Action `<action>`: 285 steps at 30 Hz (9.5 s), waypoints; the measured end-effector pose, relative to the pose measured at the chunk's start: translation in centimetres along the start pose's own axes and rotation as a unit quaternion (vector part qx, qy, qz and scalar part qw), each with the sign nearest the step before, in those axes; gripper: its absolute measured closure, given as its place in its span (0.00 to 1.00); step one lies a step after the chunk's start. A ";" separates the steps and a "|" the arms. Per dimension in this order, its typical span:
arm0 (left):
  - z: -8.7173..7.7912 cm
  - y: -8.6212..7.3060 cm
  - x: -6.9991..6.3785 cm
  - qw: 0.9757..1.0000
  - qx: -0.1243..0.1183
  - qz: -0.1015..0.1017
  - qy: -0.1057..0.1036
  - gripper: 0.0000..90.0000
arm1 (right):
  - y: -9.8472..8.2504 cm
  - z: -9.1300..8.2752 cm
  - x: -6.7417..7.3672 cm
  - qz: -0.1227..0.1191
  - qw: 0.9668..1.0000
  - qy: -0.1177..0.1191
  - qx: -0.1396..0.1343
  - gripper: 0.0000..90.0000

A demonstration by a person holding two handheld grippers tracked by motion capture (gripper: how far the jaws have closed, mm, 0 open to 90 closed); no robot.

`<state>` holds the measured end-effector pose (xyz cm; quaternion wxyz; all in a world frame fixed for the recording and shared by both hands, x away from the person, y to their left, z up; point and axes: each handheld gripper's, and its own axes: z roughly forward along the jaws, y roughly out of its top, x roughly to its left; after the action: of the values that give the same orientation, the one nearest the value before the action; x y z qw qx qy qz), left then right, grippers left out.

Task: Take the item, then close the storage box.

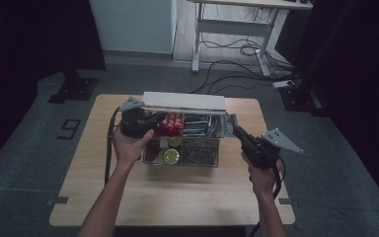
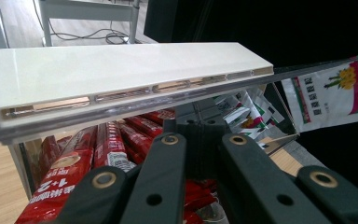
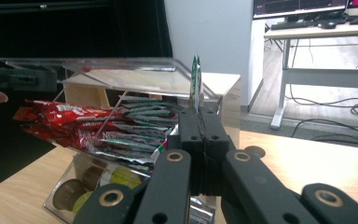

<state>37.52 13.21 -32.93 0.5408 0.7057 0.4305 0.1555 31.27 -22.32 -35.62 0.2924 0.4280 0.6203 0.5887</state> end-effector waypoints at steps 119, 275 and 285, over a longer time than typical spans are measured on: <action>0.3 -0.5 -0.3 1.000 0.007 0.005 0.001 1.00 | -13.2 1.7 -6.9 0.060 0.985 -0.074 0.145 0.99; -3.2 -15.0 3.9 0.997 0.050 0.002 0.058 0.48 | -14.7 -0.2 -7.0 0.012 0.986 -0.067 0.150 0.48; -2.6 -17.7 6.1 0.992 0.087 0.000 0.093 0.47 | -15.4 -1.0 -7.3 0.000 0.985 -0.062 0.161 0.43</action>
<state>31.52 20.39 -49.32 0.4354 0.7326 0.4903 0.1825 30.91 -28.23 -51.64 0.2578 0.5047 0.6876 0.4538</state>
